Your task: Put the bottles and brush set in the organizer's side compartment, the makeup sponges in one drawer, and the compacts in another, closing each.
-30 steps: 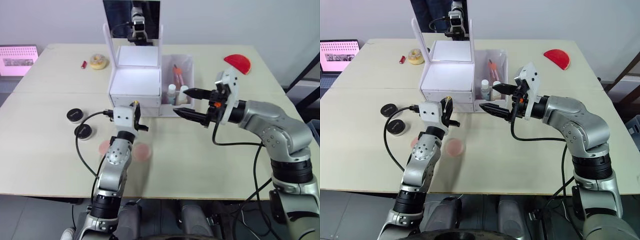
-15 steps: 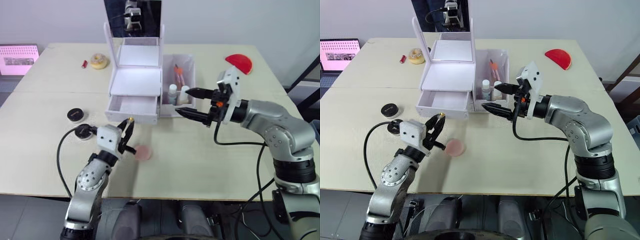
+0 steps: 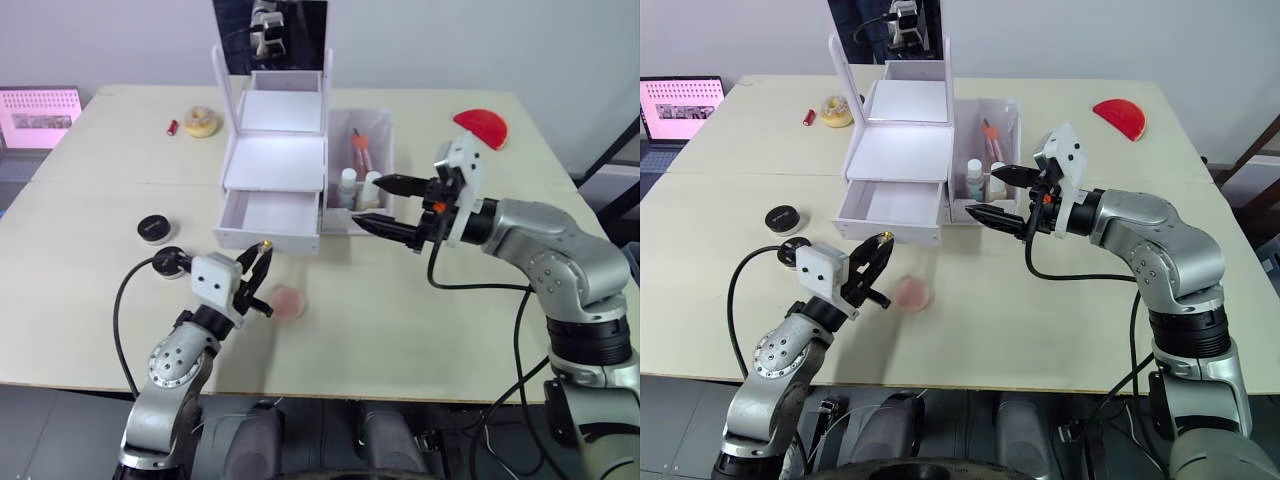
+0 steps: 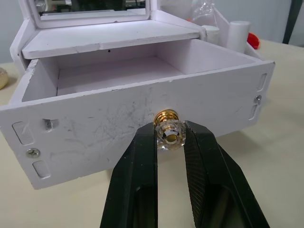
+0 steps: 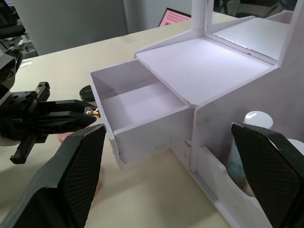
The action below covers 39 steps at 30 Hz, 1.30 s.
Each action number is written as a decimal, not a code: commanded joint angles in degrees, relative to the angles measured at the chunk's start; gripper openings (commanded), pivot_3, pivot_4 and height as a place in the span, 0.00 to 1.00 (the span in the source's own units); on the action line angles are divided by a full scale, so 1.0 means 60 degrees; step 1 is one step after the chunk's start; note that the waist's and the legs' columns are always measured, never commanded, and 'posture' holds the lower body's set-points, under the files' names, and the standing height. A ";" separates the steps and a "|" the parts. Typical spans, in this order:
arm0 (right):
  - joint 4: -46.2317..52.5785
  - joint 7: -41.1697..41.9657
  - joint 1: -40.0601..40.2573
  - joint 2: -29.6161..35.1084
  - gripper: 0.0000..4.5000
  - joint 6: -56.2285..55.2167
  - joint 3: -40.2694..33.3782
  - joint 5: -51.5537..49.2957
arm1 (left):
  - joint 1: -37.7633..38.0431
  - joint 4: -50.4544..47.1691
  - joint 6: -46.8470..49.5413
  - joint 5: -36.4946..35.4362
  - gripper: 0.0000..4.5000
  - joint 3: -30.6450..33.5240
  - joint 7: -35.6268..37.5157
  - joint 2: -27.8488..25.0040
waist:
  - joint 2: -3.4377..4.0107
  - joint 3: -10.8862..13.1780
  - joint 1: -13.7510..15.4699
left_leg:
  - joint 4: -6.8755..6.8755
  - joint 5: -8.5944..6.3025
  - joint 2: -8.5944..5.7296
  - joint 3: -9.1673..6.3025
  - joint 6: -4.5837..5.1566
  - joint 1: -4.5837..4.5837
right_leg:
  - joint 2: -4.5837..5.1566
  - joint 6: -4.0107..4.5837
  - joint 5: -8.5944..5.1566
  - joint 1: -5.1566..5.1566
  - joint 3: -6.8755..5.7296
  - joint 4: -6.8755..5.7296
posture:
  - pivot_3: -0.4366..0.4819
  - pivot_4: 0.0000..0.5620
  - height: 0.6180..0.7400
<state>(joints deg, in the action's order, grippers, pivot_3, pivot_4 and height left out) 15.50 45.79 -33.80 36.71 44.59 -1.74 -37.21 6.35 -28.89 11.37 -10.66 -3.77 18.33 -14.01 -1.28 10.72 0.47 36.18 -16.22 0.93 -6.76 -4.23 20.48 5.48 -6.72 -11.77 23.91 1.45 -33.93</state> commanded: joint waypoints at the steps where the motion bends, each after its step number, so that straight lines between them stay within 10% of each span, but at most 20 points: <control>1: 0.0142 0.0078 -0.0247 0.0084 1.00 -0.0190 -0.0253 -0.0028 | -0.0043 -0.0431 -0.0096 -0.0248 0.06 -0.0430 0.0409 0.0000 | 0.0000 0.0000 0.0038 | 0.0000 0.0000 0.0000 0.0000 0.0000 0.0001 | 0.0000 0.0000 0.0000 0.0001 0.0000 0.0001 | 0.48 0.27 1.00; 25: 0.0074 0.0163 -0.0205 0.0077 1.00 -0.0190 -0.0273 -0.0015 | -0.0438 -0.0334 0.0251 -0.0663 0.06 -0.0706 0.0942 -0.0007 | 0.0001 0.0000 0.0066 | 0.0001 0.0000 -0.0001 0.0000 0.0000 0.0009 | 0.0001 0.0000 0.0000 0.0000 -0.0002 0.0009 | 0.48 0.27 1.00; 33: 0.0036 0.0145 -0.0260 0.0046 1.00 -0.0203 -0.0262 0.0012 | -0.0263 -0.0608 0.0319 -0.0676 0.96 -0.0288 0.0864 -0.0191 | 0.0003 0.0002 0.0006 | 0.0000 0.0000 0.0000 0.0001 0.0000 0.0002 | 0.0000 0.0000 0.0000 0.0002 -0.0001 0.0010 | 0.48 0.27 1.00; 39: 0.0030 0.0161 -0.0269 0.0008 1.00 -0.0215 -0.0264 0.0012 | 0.0112 -0.1167 0.0620 -0.1095 0.99 0.0357 0.1024 -0.0703 | 0.0006 0.0004 -0.0164 | -0.0007 0.0000 0.0000 0.0001 0.0001 0.0002 | 0.0000 0.0001 0.0000 0.0006 -0.0001 0.0010 | 0.48 0.27 1.00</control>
<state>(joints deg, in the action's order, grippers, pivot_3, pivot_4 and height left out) 14.84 46.48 -33.84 36.70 44.58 -1.74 -36.72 6.80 -32.83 14.89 -15.79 -3.24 23.89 -17.66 -1.24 10.74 -0.51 36.13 -16.22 0.93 -6.75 -4.22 20.50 5.48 -6.72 -11.77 23.95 1.44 -33.87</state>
